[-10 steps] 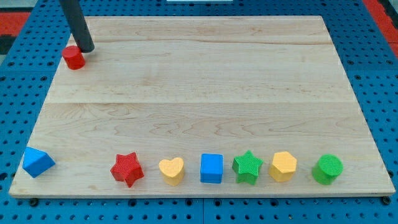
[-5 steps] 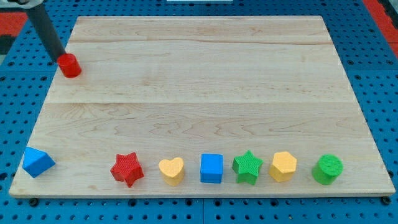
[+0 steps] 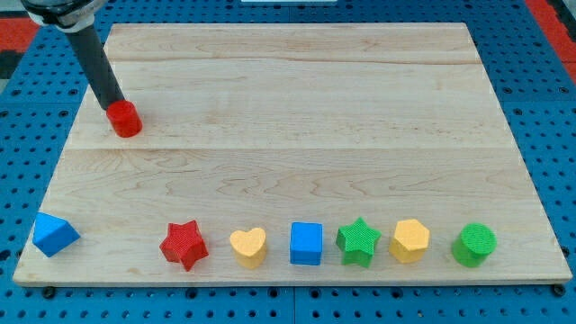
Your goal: Place the red circle to the left of the red star
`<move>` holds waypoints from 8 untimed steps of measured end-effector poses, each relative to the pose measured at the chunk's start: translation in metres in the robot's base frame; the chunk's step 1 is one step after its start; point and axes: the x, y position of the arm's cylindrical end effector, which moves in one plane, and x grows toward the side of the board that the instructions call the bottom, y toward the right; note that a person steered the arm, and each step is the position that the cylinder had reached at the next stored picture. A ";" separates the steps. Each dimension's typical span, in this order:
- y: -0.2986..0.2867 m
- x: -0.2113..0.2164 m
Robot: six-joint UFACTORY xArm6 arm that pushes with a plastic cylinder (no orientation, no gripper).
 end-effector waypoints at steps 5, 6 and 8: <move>0.033 0.025; 0.034 0.043; 0.051 0.075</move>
